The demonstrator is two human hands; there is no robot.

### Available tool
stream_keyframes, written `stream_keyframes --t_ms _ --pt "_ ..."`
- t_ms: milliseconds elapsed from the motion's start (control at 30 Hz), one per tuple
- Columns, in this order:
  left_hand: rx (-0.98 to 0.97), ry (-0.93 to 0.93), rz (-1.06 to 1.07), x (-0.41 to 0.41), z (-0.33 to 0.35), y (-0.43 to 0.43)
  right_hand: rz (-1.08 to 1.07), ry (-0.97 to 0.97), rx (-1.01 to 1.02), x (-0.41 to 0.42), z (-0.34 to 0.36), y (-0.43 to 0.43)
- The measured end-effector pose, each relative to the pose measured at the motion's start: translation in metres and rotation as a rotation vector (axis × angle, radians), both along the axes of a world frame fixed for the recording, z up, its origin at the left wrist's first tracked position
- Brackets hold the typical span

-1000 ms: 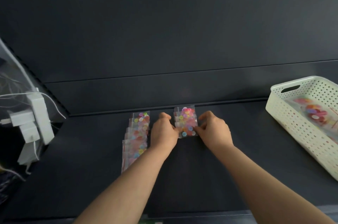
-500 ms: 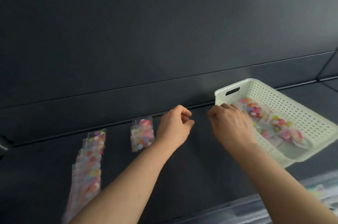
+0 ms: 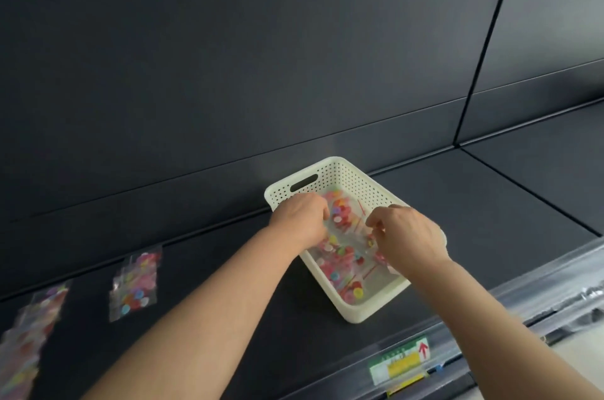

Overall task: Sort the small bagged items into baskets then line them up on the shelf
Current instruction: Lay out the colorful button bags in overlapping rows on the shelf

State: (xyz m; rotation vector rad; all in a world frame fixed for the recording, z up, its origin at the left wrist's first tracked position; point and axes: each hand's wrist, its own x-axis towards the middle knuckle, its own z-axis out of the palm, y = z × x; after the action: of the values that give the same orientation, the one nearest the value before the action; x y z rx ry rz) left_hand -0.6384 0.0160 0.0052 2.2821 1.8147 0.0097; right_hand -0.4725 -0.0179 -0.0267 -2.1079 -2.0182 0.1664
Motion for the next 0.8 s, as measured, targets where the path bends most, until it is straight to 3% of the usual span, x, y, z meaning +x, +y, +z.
stream_keyframes --t_ms 167,300,467,667,800 --pt "-0.237 0.378 -0.025 0.017 -0.003 0.018 -0.011 -0.006 0.026 0.003 -0.004 0.003" --pt "-0.537 0.338 0.0 0.028 -0.016 0.024 -0.006 -0.018 0.023 0.004 -0.004 0.004" --pt "-0.405 0.333 -0.045 0.047 -0.027 0.027 0.045 0.046 0.043 0.014 -0.004 0.006" --pt "-0.384 0.312 -0.2 0.057 -0.018 0.037 0.006 0.208 0.059 0.023 -0.009 0.012" --pt "-0.368 0.181 -0.218 0.057 -0.021 0.03 -0.057 0.212 0.085 0.022 -0.007 0.009"
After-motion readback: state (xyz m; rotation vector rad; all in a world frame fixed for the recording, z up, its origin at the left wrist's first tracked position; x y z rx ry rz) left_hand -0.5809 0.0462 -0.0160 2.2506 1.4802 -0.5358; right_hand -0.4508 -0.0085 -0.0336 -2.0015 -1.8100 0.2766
